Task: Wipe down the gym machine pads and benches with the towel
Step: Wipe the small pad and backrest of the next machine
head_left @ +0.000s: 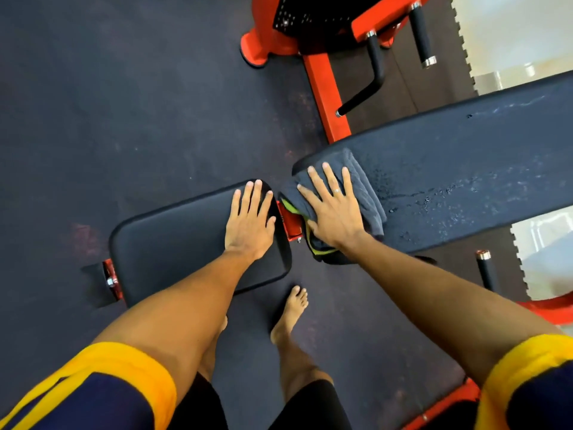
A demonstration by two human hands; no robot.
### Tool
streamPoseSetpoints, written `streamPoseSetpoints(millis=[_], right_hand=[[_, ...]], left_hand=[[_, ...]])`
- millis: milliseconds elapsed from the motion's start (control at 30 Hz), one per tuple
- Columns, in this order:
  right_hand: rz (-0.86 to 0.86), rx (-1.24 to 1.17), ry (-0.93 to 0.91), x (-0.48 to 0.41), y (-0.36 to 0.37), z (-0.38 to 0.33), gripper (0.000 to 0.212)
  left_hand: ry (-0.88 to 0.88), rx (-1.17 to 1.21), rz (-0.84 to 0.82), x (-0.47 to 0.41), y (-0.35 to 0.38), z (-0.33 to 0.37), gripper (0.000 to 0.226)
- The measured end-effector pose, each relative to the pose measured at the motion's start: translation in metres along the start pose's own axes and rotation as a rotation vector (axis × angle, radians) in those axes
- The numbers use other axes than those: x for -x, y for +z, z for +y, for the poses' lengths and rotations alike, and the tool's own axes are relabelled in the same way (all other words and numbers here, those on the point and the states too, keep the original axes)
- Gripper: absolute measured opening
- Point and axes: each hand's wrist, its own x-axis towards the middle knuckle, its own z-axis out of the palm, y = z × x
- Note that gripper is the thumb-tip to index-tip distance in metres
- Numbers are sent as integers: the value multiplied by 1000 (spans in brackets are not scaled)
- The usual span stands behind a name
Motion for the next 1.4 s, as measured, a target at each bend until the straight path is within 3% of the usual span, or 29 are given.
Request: streamPoseSetpoints(millis=[167, 367, 533, 600, 700, 800, 933, 1100, 1200, 1300, 1400], right_hand=[[-16, 9, -227, 67, 34, -2, 76], [-108, 188, -418, -12, 15, -5, 71], [-92, 138, -227, -74, -26, 18, 68], [-50, 91, -241, -67, -25, 36, 70], [4, 53, -402, -19, -14, 50, 69], [-132, 88, -586, 28, 5, 40, 71], [-197, 198, -723, 4, 9, 21, 73], [-190, 339, -556, -82, -22, 13, 74], [-190, 184, -408, -94, -34, 41, 72], [-73, 186, -483, -57, -31, 68, 74], [-109, 244, -634, -35, -22, 67, 75]], left_hand=[[-26, -3, 41, -1, 2, 2, 65], [-76, 24, 103, -2, 5, 8, 64], [-151, 40, 138, -2, 8, 17, 63], [-211, 45, 157, 0, 9, 25, 62], [-327, 85, 165, -5, 9, 46, 61], [-439, 68, 180, -12, 10, 62, 62], [-492, 22, 215, -15, 18, 65, 62], [-506, 37, 266, -17, 25, 65, 62], [-509, 61, 276, -18, 22, 65, 63], [-518, 50, 274, -17, 22, 67, 64], [-522, 30, 299, -19, 25, 67, 63]])
